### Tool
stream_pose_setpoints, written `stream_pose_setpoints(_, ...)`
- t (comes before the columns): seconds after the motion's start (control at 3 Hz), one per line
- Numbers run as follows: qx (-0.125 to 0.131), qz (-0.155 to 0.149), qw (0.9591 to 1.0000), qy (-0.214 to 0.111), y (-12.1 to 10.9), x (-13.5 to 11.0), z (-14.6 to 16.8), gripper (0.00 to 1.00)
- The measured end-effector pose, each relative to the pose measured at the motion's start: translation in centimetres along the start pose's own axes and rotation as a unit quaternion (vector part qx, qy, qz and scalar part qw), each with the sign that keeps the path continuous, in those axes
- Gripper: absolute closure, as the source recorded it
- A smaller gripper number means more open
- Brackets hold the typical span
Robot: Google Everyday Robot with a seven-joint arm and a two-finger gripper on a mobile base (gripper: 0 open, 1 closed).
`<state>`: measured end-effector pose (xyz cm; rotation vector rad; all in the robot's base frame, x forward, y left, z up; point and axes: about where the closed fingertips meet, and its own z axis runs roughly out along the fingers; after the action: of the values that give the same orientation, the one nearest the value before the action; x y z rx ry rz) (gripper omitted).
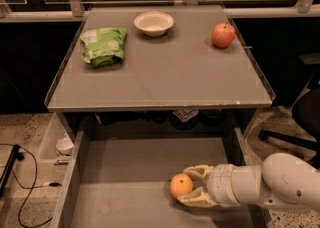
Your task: Place orange into top drawer
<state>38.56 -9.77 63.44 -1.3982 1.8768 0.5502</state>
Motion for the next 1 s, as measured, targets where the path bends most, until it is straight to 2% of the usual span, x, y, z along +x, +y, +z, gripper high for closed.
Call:
stream_pose_setpoints(0.67,0.016,-0.016,0.9995,-0.02,-2.6,-0.9,2.5,1.0)
stream_pose_setpoints(1.0,0.017,-0.016,0.9995,-0.021,-2.7,-1.0,2.6,0.85)
